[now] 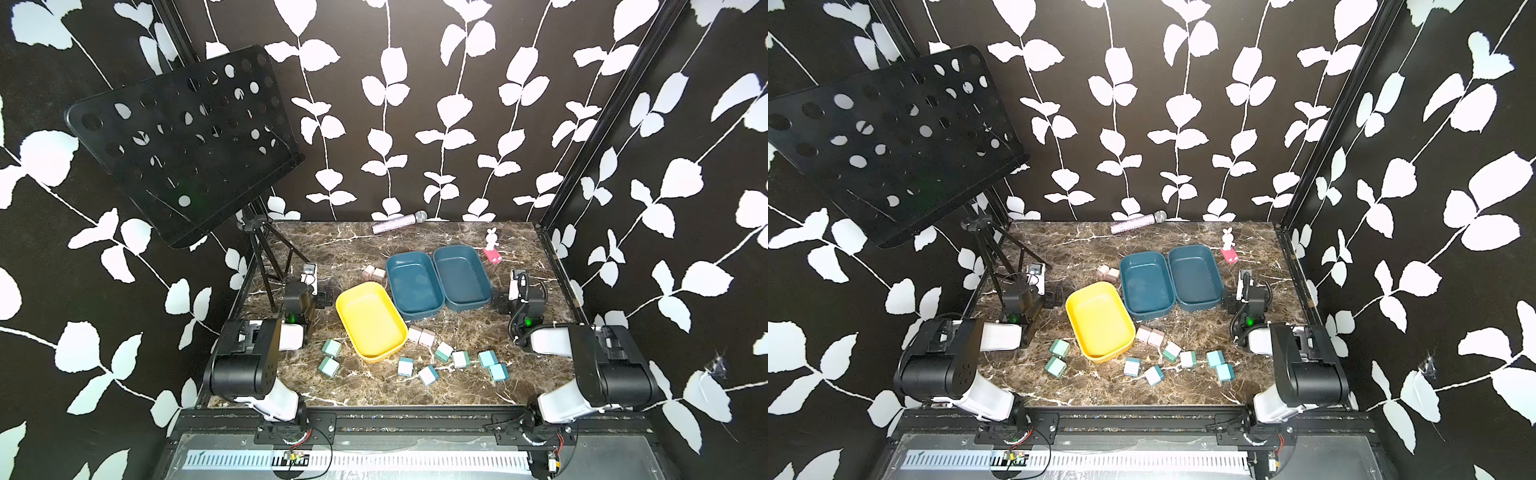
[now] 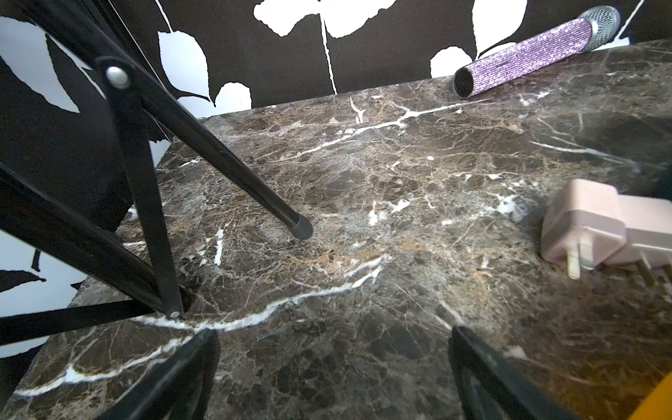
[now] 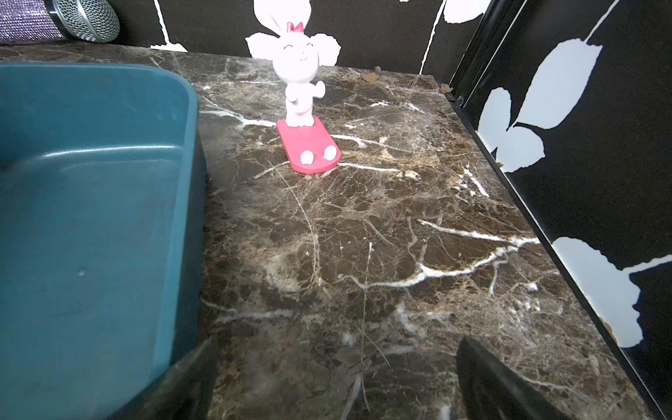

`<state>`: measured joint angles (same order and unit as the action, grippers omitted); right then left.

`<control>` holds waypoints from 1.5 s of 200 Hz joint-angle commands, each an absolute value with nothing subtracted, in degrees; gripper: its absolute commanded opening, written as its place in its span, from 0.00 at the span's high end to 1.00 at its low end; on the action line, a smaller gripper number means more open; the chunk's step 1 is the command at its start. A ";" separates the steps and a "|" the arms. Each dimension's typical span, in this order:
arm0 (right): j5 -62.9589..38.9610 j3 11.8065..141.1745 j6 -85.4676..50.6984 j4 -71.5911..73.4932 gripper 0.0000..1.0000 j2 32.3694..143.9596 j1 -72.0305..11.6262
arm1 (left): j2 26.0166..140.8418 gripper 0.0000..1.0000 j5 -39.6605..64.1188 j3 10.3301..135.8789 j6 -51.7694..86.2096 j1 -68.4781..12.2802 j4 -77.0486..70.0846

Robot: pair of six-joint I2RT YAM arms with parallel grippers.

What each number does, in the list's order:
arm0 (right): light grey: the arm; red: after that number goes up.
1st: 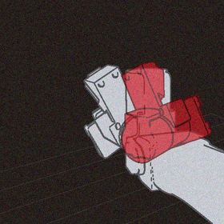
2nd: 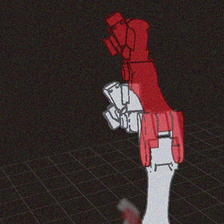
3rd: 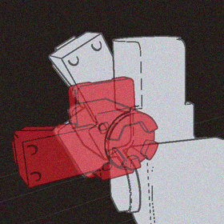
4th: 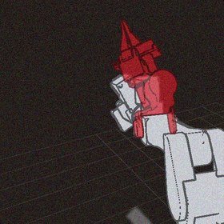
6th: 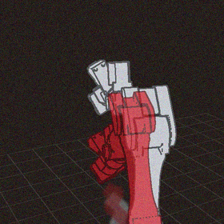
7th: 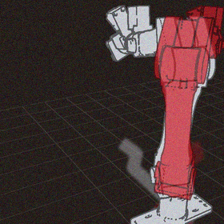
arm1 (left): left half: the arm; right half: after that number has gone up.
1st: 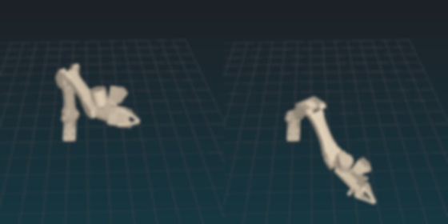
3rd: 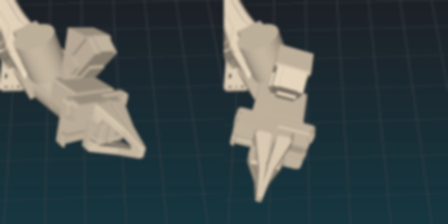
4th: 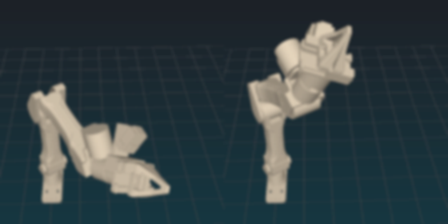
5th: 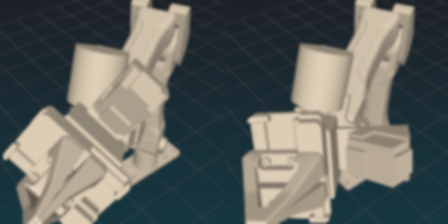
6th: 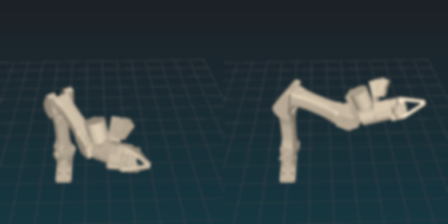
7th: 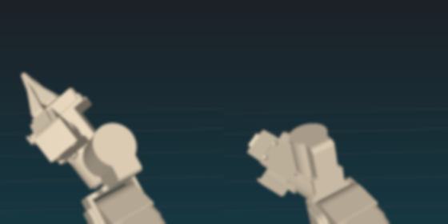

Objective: Place the plugs by color into the storage box
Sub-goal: Move the plug to the center of the board.

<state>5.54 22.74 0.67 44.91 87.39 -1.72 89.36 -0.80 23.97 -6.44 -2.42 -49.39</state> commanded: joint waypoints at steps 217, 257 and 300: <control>18.80 49.13 -14.72 -9.55 0.01 82.08 -4.13 | 81.20 0.01 -8.89 42.24 -0.18 -1.61 -11.57; 16.80 55.78 -21.88 -24.74 0.01 79.50 -8.20 | 80.19 0.01 -8.19 56.51 15.40 -2.30 16.89; 10.95 61.39 -25.97 -39.83 0.01 77.82 -15.91 | 75.79 0.01 -8.18 60.95 31.59 -7.41 41.39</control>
